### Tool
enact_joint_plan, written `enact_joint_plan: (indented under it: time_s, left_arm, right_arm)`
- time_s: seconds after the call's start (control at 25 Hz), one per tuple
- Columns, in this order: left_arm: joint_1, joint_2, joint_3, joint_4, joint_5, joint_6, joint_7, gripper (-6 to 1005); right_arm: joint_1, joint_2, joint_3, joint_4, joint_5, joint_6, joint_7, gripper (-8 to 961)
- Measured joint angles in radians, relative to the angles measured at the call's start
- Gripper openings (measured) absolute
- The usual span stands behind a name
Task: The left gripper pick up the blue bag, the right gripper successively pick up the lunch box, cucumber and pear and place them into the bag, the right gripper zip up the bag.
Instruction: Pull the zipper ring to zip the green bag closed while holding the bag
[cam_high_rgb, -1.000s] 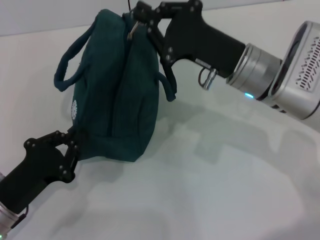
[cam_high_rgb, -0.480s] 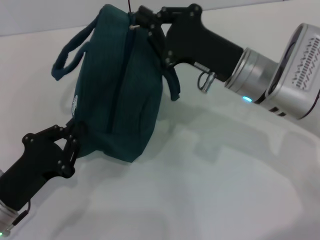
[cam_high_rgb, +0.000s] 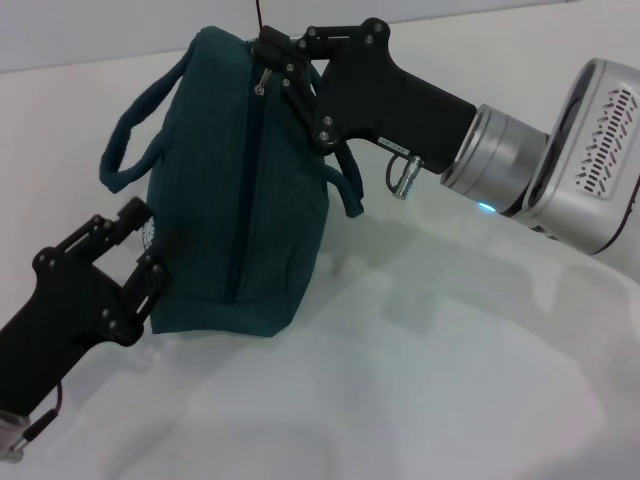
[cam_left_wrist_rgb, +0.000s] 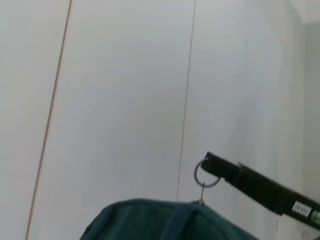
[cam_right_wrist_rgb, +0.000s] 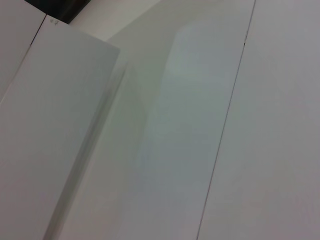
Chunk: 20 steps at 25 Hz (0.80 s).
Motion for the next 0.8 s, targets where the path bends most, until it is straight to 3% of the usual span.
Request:
enact_joint_plan:
  time_s: [0.08, 0.48, 0.72, 0.8]
  left_arm:
    - [-0.01, 0.0, 0.001, 0.0, -0.003, 0.01, -0.021, 226]
    - [-0.063, -0.006, 0.005, 0.019, -0.008, 0.003, -0.135, 675]
    - [-0.084, -0.013, 0.007, 0.012, -0.027, -0.026, -0.137, 879]
    - [-0.085, -0.014, 0.005, 0.01, -0.034, -0.035, -0.134, 869]
  right_arm:
    - [0.001, 0.0, 0.0, 0.0, 0.0, 0.0, 0.0, 17]
    - [0.006, 0.0, -0.003, -0.001, -0.002, 0.002, -0.012, 17]
    - [0.006, 0.0, -0.006, -0.002, -0.004, -0.003, -0.022, 17]
    - [0.006, 0.0, -0.01, -0.002, -0.004, -0.006, -0.023, 17]
